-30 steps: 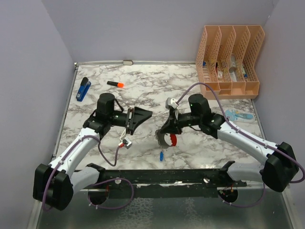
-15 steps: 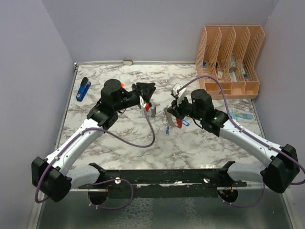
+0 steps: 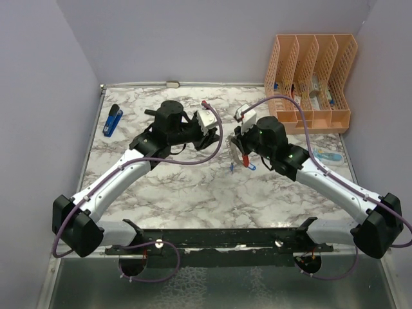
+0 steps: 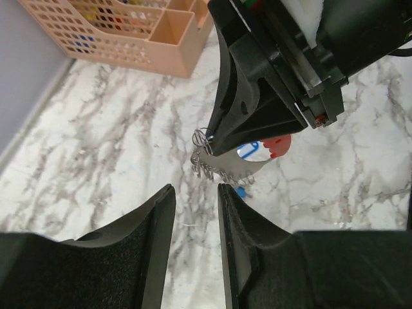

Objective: Put the keys on the keyring

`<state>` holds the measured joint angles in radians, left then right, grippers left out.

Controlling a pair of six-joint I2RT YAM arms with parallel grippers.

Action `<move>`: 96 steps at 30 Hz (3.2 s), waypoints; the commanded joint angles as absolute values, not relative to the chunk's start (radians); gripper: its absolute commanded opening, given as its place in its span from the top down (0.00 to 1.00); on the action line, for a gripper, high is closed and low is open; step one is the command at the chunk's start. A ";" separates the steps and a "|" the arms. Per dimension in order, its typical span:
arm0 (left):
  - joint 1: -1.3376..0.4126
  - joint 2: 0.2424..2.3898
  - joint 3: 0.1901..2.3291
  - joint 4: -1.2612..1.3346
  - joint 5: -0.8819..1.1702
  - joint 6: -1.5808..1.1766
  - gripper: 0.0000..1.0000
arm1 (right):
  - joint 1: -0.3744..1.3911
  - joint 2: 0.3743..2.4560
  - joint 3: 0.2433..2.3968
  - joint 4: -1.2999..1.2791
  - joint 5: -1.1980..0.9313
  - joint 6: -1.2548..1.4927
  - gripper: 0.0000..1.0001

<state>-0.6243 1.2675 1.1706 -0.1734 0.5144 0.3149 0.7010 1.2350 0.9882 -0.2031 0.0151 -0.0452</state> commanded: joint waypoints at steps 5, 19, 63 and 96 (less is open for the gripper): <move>-0.634 1.316 1.171 -0.114 0.569 0.097 0.63 | 0.727 1.201 1.028 -0.232 0.052 0.033 0.99; -0.661 1.359 1.188 -0.068 0.599 -0.003 0.63 | 0.764 1.224 1.042 -0.238 0.085 0.055 0.99; -0.663 1.380 1.174 -0.065 0.512 0.037 0.67 | 0.793 1.152 1.048 -0.265 0.052 0.122 0.99; -0.662 1.380 1.150 0.128 0.459 -0.174 1.00 | 0.798 1.092 0.884 -0.077 0.114 0.322 0.99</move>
